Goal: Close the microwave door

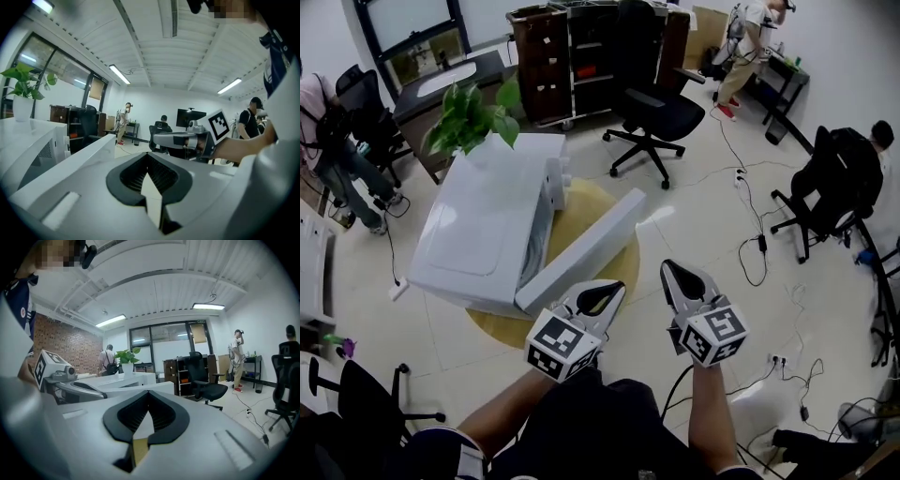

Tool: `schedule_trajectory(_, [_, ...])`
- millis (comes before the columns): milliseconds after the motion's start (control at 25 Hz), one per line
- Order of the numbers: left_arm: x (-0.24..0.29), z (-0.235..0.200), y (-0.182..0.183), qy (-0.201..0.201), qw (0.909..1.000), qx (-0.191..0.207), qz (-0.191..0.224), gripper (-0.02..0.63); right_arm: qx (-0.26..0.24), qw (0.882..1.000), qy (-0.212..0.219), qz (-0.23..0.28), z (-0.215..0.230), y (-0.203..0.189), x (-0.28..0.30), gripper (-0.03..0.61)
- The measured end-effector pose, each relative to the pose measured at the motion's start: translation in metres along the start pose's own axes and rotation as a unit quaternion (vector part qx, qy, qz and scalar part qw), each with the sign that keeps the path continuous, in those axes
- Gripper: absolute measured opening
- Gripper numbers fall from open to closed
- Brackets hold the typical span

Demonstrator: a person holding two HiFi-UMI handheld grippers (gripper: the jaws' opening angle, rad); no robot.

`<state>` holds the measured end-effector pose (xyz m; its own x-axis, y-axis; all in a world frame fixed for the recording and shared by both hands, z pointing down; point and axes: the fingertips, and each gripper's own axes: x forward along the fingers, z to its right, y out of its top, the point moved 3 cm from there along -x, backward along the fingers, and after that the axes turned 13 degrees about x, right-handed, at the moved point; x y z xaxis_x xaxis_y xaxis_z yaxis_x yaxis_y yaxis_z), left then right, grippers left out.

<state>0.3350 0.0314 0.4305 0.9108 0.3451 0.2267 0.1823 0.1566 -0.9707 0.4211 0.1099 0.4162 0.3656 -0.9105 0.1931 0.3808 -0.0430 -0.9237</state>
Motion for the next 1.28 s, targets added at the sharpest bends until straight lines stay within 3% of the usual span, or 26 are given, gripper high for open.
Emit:
schedule_trajectory(360, [0.019,-0.028,-0.002,0.078,0.9964,-0.030,-0.016,0.012,-0.022,0.997,0.068,-0.036,0.033,0.014,0.060,0.002])
schedule_trajectory(680, [0.030,-0.047,0.005,0.191,0.9797,-0.057,-0.018,0.012,-0.104,0.986,0.108,-0.078,0.058,0.017,0.113,0.002])
schedule_trajectory(840, [0.026,-0.051,0.001,0.233,0.9693,-0.073,-0.025,0.012,-0.113,0.981,0.131,-0.093,0.063,0.014,0.132,0.002])
schedule_trajectory(1280, [0.008,-0.058,-0.003,0.286,0.9538,-0.086,-0.035,0.012,-0.125,0.971,0.179,-0.098,0.052,0.021,0.166,0.002])
